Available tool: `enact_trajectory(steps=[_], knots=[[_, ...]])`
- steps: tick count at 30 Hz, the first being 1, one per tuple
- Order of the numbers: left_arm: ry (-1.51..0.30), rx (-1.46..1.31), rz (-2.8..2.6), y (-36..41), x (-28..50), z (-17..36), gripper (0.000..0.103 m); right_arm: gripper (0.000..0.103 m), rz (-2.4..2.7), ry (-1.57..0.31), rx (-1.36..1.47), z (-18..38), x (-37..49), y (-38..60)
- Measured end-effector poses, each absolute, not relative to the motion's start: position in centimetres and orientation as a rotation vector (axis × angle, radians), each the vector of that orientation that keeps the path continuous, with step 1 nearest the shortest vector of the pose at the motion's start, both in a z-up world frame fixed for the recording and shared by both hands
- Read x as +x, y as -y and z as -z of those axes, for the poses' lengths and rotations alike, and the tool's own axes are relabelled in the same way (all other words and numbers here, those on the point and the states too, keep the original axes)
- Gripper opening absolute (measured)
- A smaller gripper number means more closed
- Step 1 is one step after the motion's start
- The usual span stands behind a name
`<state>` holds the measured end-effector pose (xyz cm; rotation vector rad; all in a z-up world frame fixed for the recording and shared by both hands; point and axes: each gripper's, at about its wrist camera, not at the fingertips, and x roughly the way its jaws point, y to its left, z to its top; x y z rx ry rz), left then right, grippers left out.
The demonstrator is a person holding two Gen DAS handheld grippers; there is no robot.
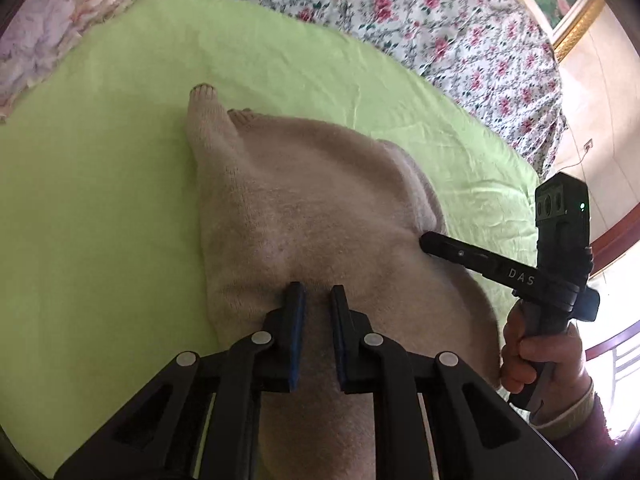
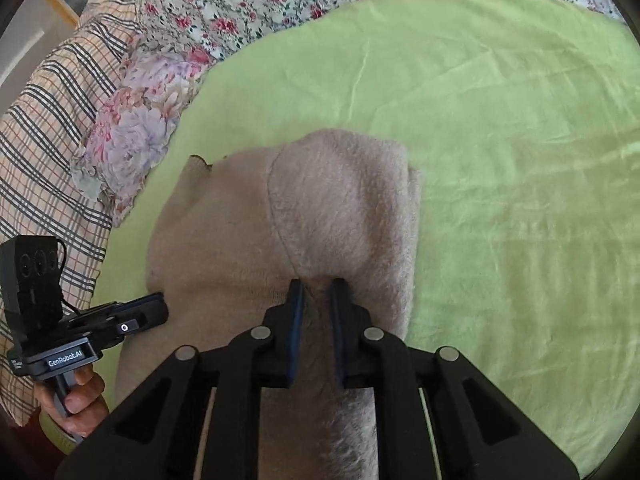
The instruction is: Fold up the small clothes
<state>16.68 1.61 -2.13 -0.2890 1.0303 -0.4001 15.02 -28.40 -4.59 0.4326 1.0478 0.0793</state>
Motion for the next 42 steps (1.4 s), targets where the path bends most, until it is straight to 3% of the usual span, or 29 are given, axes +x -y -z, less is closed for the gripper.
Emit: enact_trajectory(steps=[8,15,20,42], knots=[[-0.960,-0.307,0.493,-2.6,8.1,-0.3,0.011,0.017,-0.127,-1.007,0.412,0.8,9.5,26.7],[-1.075,-0.249,0.492,-1.9,3.2,4.1,0.012,0.017,-0.135,-1.092,0.355,2.1,3.7,24.5],[-1.079,-0.242,0.474,-1.2,2.2,4.8,0.012,0.014,-0.049,-1.114,0.318,4.6,2.0,25.0],[-1.128,-0.240,0.443,-1.4,1.9,4.6,0.013,0.014,0.030,-1.100,0.321,4.3,-0.4,24.4]])
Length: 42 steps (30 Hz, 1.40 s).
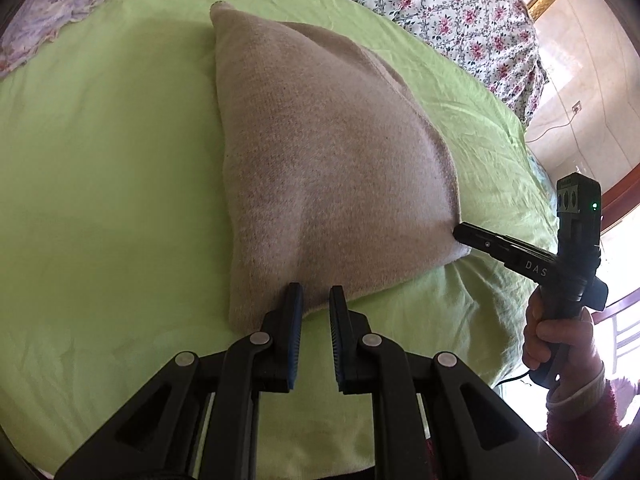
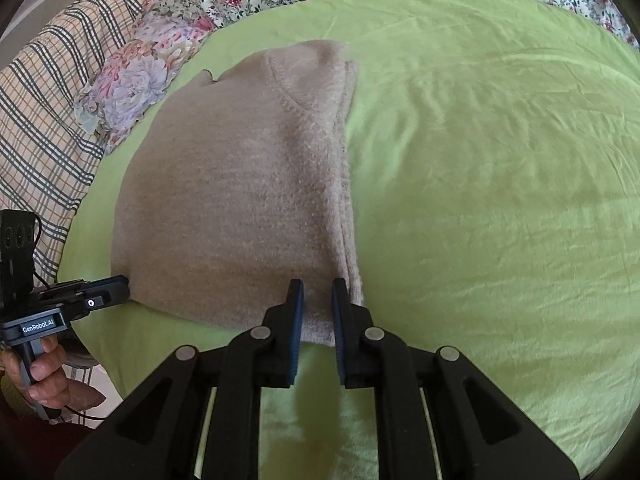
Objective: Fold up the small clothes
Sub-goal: 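Open both grippers and withdraw them above the folded sweater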
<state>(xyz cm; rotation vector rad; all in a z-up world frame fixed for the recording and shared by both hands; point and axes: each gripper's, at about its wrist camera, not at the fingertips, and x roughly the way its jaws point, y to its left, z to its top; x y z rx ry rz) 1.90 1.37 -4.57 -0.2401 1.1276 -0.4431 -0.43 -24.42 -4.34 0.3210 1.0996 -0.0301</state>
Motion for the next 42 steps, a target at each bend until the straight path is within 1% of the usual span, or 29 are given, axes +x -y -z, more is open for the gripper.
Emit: enact_trajectory(steps=[2,4,6,7,8,10,11,12,13,14,20,25,26,27,28,30,32,33,35,37,38,42], knots=[[-1.139,-0.241,0.437,-1.6,1.7,4.4,0.013,0.015,0.035,-1.104,0.320,4.3,-0.5,24.3],[-1.139,-0.240,0.430,-1.9,1.4,3.7,0.013,0.017,0.038,-1.102,0.327,3.7,-0.6,24.5],[-1.114,-0.222,0.424,-2.3,0.9,2.6,0.018,0.017,0.028,-1.077,0.345,2.6,-0.6,24.8],[-1.097,-0.211,0.414,-2.6,0.8,1.9,0.027,0.017,0.020,-1.052,0.360,1.8,-0.6,25.1],[-1.078,-0.201,0.395,-2.9,0.8,1.2,0.039,0.017,0.020,-1.031,0.370,1.2,-0.4,25.5],[-1.045,-0.200,0.364,-3.7,1.3,0.2,0.049,0.021,0.017,-0.979,0.422,0.0,0.4,26.4],[-1.027,-0.212,0.353,-4.2,1.8,-0.3,0.049,0.033,0.013,-0.961,0.455,-0.3,1.2,27.0],[-1.023,-0.217,0.348,-4.5,2.3,-0.5,0.049,0.046,0.011,-0.950,0.483,-0.4,2.4,27.6],[-1.022,-0.224,0.339,-4.7,2.8,-0.6,0.049,0.052,0.012,-0.939,0.494,-0.4,3.3,27.9],[-1.022,-0.235,0.332,-4.9,3.5,-0.7,0.049,0.053,0.015,-0.926,0.504,-0.4,4.3,28.1],[-1.017,-0.237,0.284,-5.1,6.7,-0.8,0.049,0.053,0.037,-0.943,0.575,1.7,11.5,30.1],[-1.058,-0.249,0.276,-4.8,8.5,0.8,0.049,0.053,-0.016,-0.963,0.669,4.3,16.9,31.6],[-1.062,-0.251,0.277,-4.7,8.5,1.1,0.049,0.045,-0.033,-0.972,0.673,4.7,17.5,31.5],[-1.065,-0.250,0.277,-4.5,8.6,1.4,0.049,0.006,-0.046,-0.995,0.655,5.1,18.1,31.2],[-1.066,-0.248,0.277,-4.4,8.6,1.5,0.049,0.008,-0.016,-0.984,0.625,4.8,17.9,31.0],[-1.069,-0.253,0.278,-4.4,8.6,1.8,0.050,0.008,0.009,-0.934,0.600,4.0,17.3,31.2],[-1.075,-0.257,0.282,-4.5,8.7,2.1,0.055,0.008,0.082,-0.960,0.539,4.8,17.3,31.3],[-1.080,-0.260,0.283,-4.4,8.7,2.3,0.056,0.008,0.109,-1.001,0.505,5.9,17.6,31.1],[-1.088,-0.261,0.285,-4.4,8.8,2.4,0.057,0.009,0.115,-1.025,0.506,6.8,17.6,30.9],[-1.079,-0.234,0.274,-4.2,8.6,2.1,0.057,0.010,0.139,-1.005,0.502,5.5,17.0,30.9],[-1.074,-0.219,0.268,-4.1,8.4,1.9,0.056,0.014,0.143,-0.986,0.505,4.5,16.5,30.8],[-1.076,-0.215,0.261,-4.2,7.9,1.7,0.057,0.015,0.095,-0.911,0.505,0.2,13.0,30.2]])
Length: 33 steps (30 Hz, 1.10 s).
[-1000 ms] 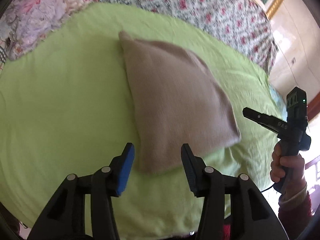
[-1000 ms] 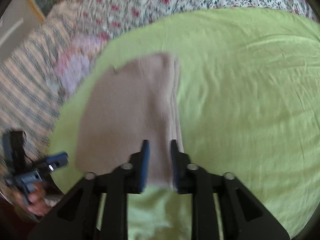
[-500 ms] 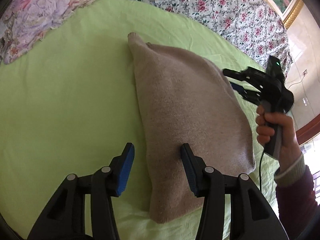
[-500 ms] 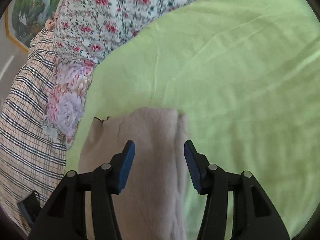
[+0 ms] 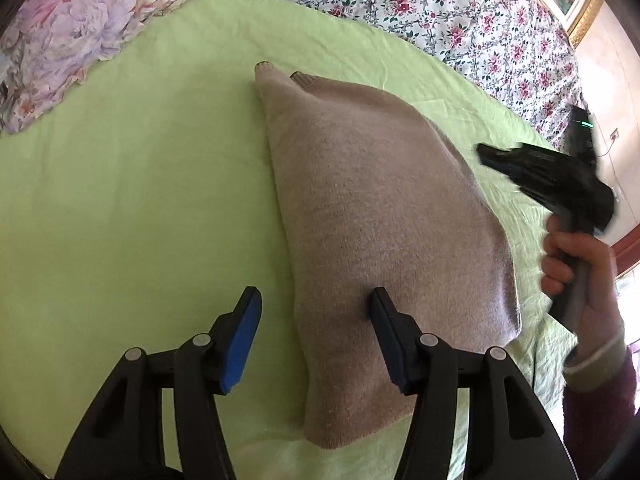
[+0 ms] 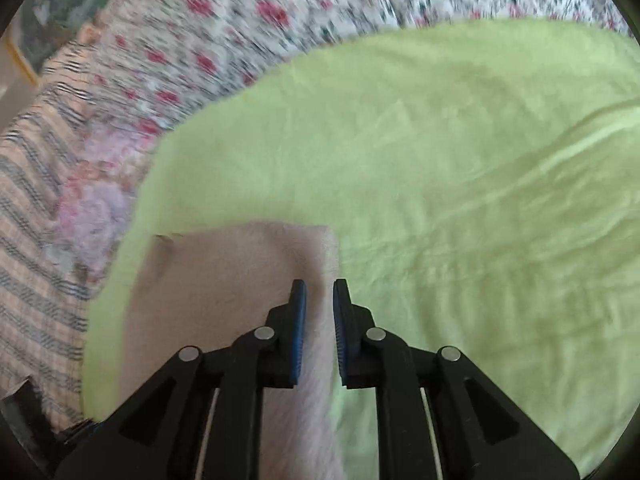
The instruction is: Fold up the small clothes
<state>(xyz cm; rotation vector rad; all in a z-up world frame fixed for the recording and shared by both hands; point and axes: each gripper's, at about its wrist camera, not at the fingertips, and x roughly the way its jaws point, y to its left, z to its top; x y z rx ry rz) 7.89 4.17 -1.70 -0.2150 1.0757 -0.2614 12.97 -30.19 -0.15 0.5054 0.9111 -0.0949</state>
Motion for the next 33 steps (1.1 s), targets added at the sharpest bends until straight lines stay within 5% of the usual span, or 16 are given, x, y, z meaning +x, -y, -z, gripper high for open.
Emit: enact_trajectory(steps=[2,6,10,17,26,33], knots=[[-1.084,-0.221,0.258,-4.2,7.7,1.7,0.057,0.019,0.059,-0.904,0.501,-0.9,11.5,29.4],[-1.078,-0.186,0.220,-4.3,6.5,1.1,0.058,0.048,0.010,-0.883,0.496,-2.3,7.5,27.3],[-1.069,-0.132,0.181,-4.4,5.0,0.6,0.060,0.054,-0.017,-0.883,0.500,-2.3,4.4,25.8],[-1.010,0.013,0.130,-3.8,1.0,0.2,0.080,0.062,-0.034,-0.905,0.392,-1.9,-0.3,22.4],[-1.007,0.145,0.095,-2.1,-3.0,1.1,0.082,0.079,-0.066,-0.949,0.185,-0.9,-4.1,17.6],[-0.977,0.188,0.063,-1.5,-2.1,0.2,0.082,0.081,-0.045,-0.941,0.202,-0.5,-4.3,17.4]])
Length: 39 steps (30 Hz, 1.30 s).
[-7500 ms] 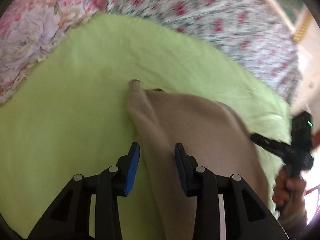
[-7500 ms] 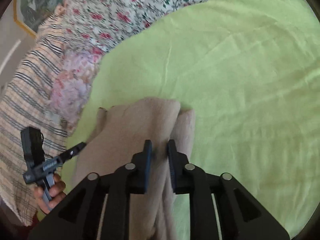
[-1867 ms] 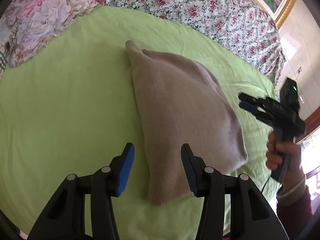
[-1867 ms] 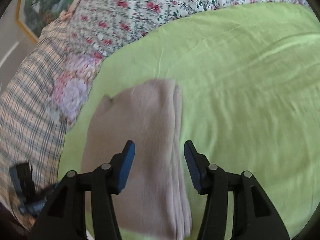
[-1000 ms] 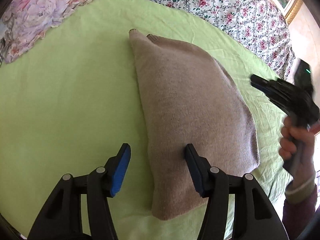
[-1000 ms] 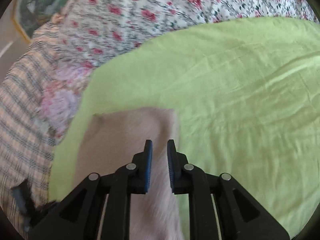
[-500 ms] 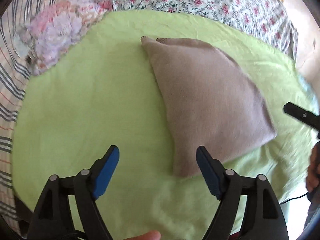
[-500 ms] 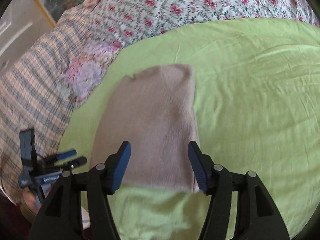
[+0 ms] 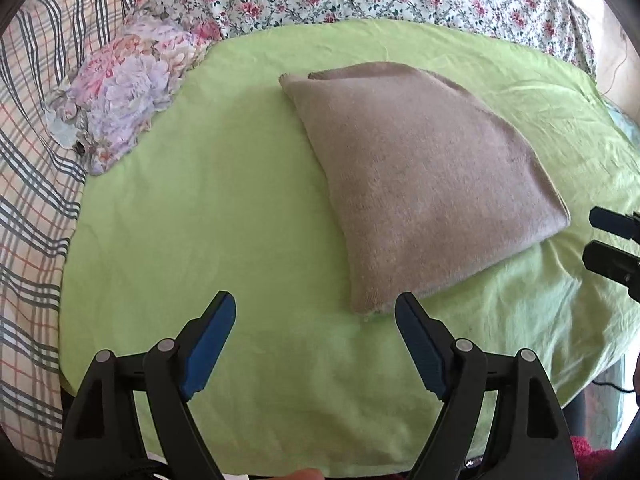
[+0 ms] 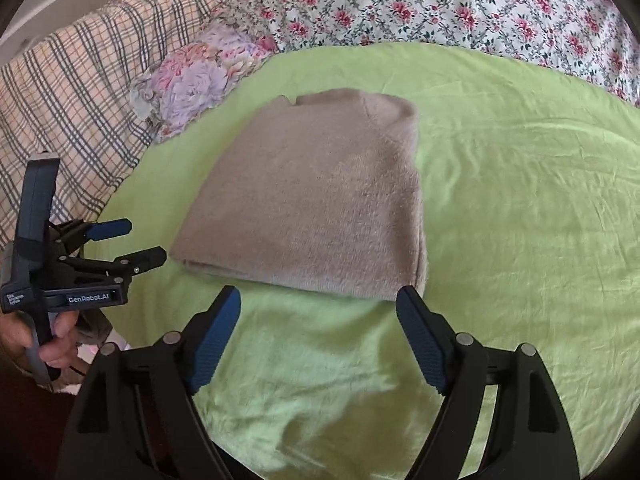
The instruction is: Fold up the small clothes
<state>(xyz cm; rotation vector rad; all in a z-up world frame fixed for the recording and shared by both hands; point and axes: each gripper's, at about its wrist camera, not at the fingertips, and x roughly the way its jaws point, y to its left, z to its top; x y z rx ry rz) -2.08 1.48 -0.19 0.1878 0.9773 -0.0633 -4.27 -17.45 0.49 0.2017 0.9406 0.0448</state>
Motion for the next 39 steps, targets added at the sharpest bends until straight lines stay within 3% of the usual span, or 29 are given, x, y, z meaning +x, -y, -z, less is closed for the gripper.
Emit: enact_trajectory(steps=[39], knots=[[-0.917,0.154,0.059,-1.2,4.2,-2.2,0.084,0.082,-0.076,-1.010,0.129,-0.6,4.2,18.4]])
